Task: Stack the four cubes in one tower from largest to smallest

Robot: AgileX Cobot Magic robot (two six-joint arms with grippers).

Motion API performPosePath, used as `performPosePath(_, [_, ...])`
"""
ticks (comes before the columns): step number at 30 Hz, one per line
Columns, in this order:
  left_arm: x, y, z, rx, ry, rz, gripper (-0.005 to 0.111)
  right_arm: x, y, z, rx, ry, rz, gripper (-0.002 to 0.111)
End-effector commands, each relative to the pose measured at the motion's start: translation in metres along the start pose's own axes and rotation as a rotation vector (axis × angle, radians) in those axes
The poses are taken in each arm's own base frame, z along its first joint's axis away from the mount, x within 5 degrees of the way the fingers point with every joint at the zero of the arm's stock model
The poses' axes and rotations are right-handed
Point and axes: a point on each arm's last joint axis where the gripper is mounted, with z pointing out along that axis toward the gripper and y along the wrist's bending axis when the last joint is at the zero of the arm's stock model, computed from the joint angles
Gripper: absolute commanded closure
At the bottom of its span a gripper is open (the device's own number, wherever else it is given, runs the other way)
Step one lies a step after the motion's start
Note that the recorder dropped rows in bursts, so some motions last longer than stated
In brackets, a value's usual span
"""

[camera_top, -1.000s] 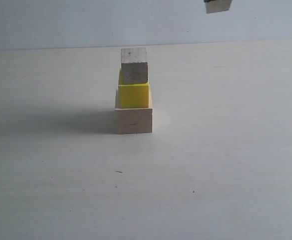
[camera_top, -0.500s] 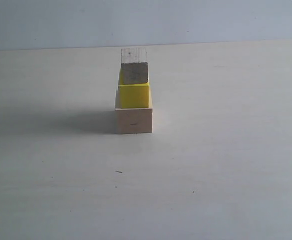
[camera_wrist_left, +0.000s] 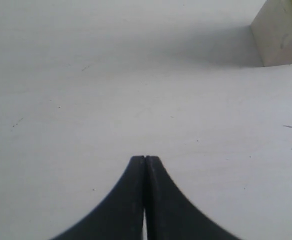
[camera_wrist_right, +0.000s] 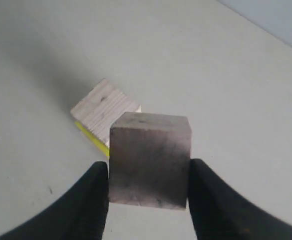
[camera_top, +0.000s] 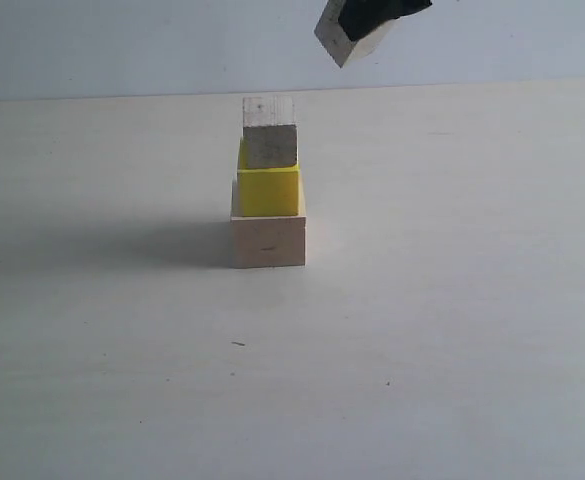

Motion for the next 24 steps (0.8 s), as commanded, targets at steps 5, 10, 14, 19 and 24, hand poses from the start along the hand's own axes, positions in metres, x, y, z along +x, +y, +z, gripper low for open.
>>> performPosePath(5, [0.000, -0.002, 0.000, 0.021, -0.009, -0.016, 0.107, -0.019, 0.008, -0.029, -0.061, -0.017, 0.035, 0.108])
performPosePath(10, [0.001, -0.002, 0.000, 0.027, -0.001, -0.016, 0.107, -0.025, 0.006, -0.022, -0.091, 0.042, 0.115, 0.108])
performPosePath(14, [0.001, -0.002, 0.000, 0.029, -0.001, -0.015, 0.107, -0.035, 0.012, -0.003, -0.085, 0.068, 0.103, 0.108])
performPosePath(19, [0.001, -0.002, 0.000, 0.028, -0.001, -0.011, 0.107, -0.048, 0.023, 0.021, -0.047, 0.100, 0.126, 0.108])
performPosePath(24, [0.001, -0.002, 0.000, 0.028, -0.001, 0.003, 0.107, -0.053, 0.020, 0.035, 0.036, 0.121, 0.176, 0.108])
